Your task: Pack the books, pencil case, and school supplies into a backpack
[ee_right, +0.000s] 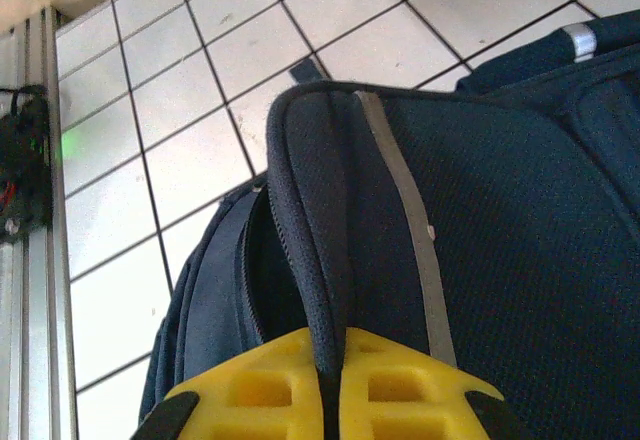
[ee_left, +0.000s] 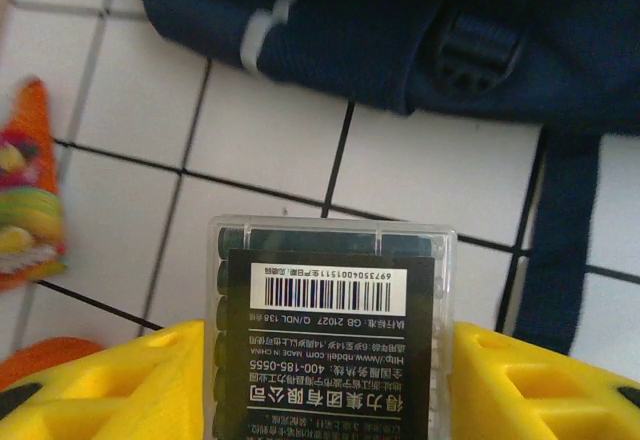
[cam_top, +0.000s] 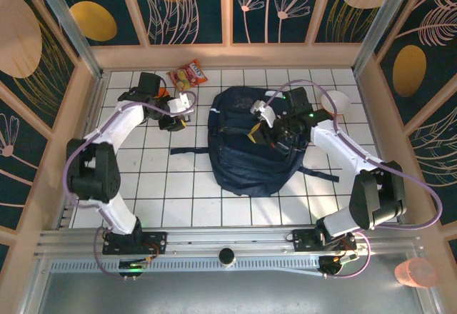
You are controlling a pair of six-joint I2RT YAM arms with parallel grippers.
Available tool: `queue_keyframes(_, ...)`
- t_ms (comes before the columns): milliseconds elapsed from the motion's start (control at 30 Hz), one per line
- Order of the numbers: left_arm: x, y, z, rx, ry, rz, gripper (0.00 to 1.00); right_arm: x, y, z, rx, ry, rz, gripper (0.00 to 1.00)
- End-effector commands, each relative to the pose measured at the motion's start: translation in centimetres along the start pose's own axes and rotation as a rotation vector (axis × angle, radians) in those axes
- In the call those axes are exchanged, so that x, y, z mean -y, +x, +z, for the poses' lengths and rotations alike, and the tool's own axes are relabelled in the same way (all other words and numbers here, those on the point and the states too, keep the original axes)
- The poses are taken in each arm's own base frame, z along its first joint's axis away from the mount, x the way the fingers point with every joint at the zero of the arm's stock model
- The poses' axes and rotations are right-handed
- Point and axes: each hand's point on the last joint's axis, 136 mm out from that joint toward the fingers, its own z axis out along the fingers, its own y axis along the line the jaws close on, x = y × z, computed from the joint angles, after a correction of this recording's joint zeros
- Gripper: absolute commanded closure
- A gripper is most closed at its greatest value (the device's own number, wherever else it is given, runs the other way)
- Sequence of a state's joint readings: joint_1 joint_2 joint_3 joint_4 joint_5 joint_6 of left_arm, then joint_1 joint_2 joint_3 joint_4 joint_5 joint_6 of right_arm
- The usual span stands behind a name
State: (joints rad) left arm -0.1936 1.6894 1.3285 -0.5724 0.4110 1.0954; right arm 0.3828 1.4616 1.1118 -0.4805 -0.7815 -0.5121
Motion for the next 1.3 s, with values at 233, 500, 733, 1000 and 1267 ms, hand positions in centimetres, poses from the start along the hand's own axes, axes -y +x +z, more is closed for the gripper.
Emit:
queue_keyframes(233,8.8,-11.5,-4.2,0.288,0.065,0.221,0.44,1.7,-5.4,-2.8,0.208,0.008,0.088,1.0)
queue_keyframes(500,15.9,-18.1,-3.3,0.453,0.183,0.382,0.46,1.5,-6.6,-3.7,0.246,-0.017,0.074,1.0)
queue_keyframes(733,15.7,-21.4,-1.1,0.514,0.045,0.529,0.44,1.2,-6.6,-3.8,0.237,-0.033,0.076,1.0)
queue_keyframes(1000,15.3,-20.1,3.5,0.414,0.034,0.639,0.44,0.6,-6.9,-4.2,0.246,-0.047,0.056,1.0)
queue_keyframes(1267,14.5,-20.8,5.2,0.431,0.003,0.613,0.23,0.2,-6.9,-4.3,0.251,-0.058,0.047,1.0)
